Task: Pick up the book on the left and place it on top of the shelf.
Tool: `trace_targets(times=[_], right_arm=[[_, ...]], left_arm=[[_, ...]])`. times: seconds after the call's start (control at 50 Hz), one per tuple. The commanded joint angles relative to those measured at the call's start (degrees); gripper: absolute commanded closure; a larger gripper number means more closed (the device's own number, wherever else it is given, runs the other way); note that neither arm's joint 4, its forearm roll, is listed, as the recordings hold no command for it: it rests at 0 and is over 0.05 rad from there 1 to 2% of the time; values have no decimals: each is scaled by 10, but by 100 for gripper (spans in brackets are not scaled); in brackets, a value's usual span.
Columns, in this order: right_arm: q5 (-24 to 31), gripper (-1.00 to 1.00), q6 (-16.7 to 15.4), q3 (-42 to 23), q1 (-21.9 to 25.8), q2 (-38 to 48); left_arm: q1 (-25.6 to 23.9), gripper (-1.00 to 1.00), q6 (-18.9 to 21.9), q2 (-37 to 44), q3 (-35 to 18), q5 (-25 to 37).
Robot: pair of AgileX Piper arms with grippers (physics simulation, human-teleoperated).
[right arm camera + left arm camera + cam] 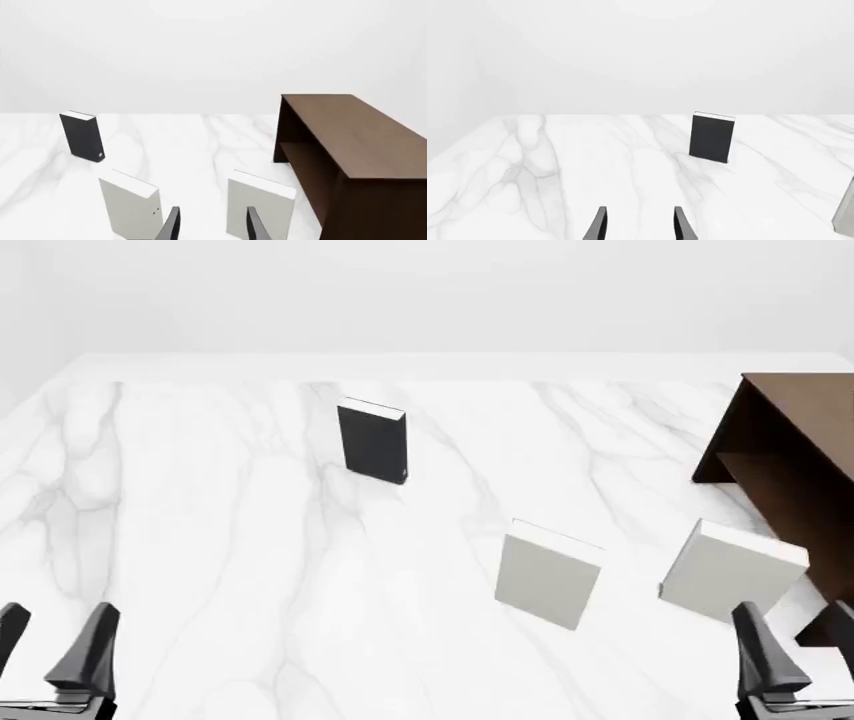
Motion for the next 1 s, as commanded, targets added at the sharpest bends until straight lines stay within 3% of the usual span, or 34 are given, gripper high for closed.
trace_targets(times=[0.02,0.18,0.32,0.64,0.88,1.0], right_arm=[[-27,-100,-4,0,10,37],[-33,-100,-2,-2,5,44],[31,-100,11,-70,26,18],[39,-100,-59,-254,113,168],[47,-100,-127,-333,176,295],[44,-100,-137,-359,193,341]], left_arm=[[0,-100,0,0,0,0],[0,-100,0,0,0,0],[0,-100,0,0,0,0],[0,-100,0,0,0,0],[0,-100,0,0,0,0],[0,-100,0,0,0,0]])
